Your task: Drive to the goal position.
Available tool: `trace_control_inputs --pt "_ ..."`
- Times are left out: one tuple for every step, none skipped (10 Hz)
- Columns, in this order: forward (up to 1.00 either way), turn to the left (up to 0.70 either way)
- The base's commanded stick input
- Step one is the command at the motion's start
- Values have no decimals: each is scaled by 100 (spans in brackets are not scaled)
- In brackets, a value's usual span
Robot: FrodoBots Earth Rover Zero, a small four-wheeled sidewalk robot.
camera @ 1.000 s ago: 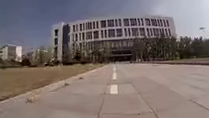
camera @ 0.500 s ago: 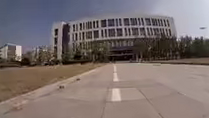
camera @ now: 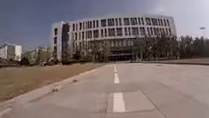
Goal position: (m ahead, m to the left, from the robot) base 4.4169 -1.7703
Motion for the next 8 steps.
trace_control_inputs --pt "70 -36" --pt "70 -36" --pt "70 -36" --pt "70 -36" --pt "70 -36" --pt "70 -36" --pt "70 -36" --pt "70 -36"
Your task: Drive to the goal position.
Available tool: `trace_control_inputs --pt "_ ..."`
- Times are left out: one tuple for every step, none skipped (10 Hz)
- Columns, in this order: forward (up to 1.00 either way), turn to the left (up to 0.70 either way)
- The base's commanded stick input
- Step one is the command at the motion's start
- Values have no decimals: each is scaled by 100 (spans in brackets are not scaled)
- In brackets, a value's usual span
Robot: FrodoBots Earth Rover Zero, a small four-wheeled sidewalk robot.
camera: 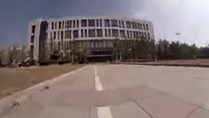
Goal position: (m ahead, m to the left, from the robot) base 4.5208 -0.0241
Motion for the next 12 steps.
trace_control_inputs --pt "70 -36" --pt "70 -36" --pt "70 -36" --pt "70 -36" --pt "70 -36" --pt "70 -36" --pt "70 -36" --pt "70 -36" --pt "70 -36" --pt "70 -36" --pt "70 -36" --pt "70 -36"
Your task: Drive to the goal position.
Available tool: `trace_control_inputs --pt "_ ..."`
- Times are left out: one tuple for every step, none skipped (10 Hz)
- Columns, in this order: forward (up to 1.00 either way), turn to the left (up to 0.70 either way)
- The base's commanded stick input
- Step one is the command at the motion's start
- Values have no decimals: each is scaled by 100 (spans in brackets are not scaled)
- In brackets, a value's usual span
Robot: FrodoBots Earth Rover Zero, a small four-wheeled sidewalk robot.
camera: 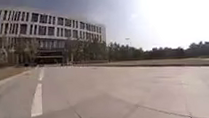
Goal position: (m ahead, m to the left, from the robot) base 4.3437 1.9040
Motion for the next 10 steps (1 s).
trace_control_inputs --pt "70 -27" --pt "70 -11" --pt "70 -1" --pt "70 -1" --pt "70 -1" --pt "70 -1" --pt "70 -1" --pt "70 -1" --pt "70 -1" --pt "70 -1"
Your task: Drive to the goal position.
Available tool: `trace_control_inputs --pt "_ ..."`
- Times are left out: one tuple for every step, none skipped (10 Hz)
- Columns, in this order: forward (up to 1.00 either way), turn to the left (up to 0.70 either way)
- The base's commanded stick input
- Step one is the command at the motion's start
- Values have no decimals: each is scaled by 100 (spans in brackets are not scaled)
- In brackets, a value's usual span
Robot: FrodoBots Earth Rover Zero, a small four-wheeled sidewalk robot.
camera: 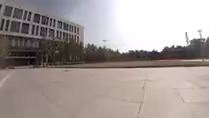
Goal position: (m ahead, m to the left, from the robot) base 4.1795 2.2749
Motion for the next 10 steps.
trace_control_inputs --pt "70 -1" --pt "70 -1" --pt "70 -1" --pt "70 -23" --pt "70 -36" --pt "70 -36" --pt "70 -36" --pt "70 -36" --pt "70 -36" --pt "70 -36"
